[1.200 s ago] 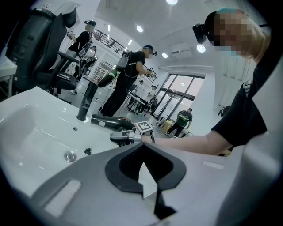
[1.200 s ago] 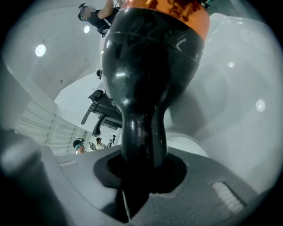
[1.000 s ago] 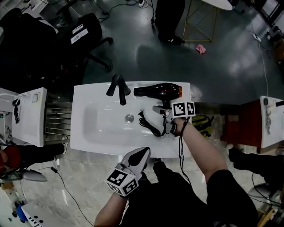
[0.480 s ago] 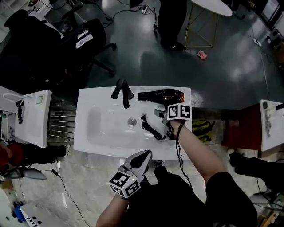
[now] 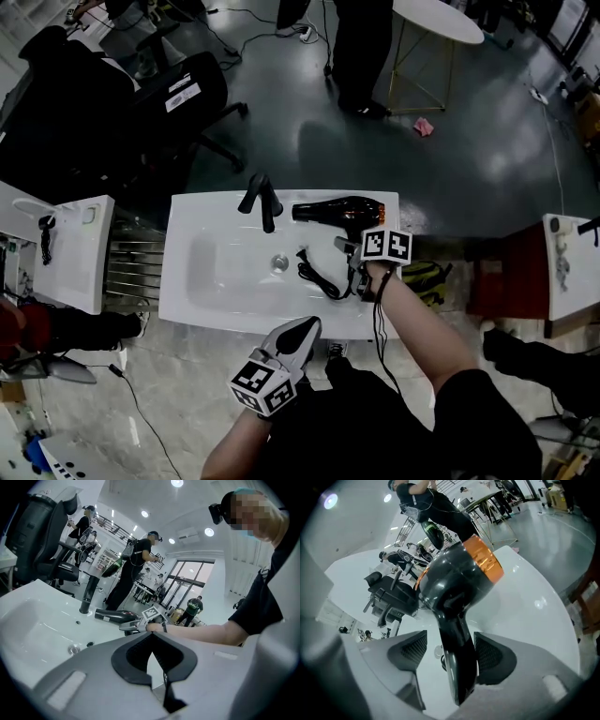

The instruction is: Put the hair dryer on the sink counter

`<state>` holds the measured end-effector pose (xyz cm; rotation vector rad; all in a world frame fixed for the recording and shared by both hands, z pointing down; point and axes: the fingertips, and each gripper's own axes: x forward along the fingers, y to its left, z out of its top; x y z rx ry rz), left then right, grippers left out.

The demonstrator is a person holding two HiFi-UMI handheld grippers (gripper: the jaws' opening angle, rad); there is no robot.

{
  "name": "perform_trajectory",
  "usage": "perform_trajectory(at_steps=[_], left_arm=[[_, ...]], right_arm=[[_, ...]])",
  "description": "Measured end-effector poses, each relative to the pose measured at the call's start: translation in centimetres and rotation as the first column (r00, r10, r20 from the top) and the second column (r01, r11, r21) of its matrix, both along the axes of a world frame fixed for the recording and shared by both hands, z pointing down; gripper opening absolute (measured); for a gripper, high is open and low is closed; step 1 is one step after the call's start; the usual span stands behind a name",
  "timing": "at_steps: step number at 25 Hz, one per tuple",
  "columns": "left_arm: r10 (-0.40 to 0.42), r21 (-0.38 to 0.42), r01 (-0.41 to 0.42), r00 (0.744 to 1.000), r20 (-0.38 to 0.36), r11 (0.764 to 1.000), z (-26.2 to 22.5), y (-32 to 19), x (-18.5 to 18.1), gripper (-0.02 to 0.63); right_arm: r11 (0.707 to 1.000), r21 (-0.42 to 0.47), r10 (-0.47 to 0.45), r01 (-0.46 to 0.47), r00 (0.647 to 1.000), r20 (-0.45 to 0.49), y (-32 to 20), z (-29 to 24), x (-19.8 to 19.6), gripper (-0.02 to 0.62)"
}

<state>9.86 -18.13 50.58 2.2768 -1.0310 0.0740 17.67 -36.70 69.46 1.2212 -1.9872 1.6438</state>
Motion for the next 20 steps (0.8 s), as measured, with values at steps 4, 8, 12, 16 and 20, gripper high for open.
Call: perform_trajectory(at_steps=[4,8,12,16,20], left_arm=[[-0.011,0.013,0.011,1.0,0.009,1.0,-0.7,0.3,0.0,0.003],[-0.02,0.024,0.02,1.0,0.017,1.0,-1.3,0.8,-0.2,0.003],[-0.009,0.033,0.008,1.0,0.027,0.999,-1.6,1.3,-0.6,0.003],[0.01,0.055,-0.011,1.0,0.027,0.998,-2.3,2.2,-1.2,0.003],[0.028,0.084,-0.03,0.999,0.025,0.996,-3.4,3.5,-2.7,0.003]], right_arm=[[1.0,0.009,0.006,-0.006,1.0,0.022,0.5,-0.7,0.9,0.311],[0.999,0.026,0.018,-0.018,1.0,0.018,0.8,-1.6,2.0,0.311],[0.997,0.053,0.047,-0.049,0.999,0.027,1.4,-2.8,3.1,0.311],[0.982,0.183,0.034,-0.038,0.999,0.024,3.2,-6.6,3.7,0.233],[0.913,0.408,0.004,-0.009,1.0,0.014,5.8,-13.0,2.8,0.002]])
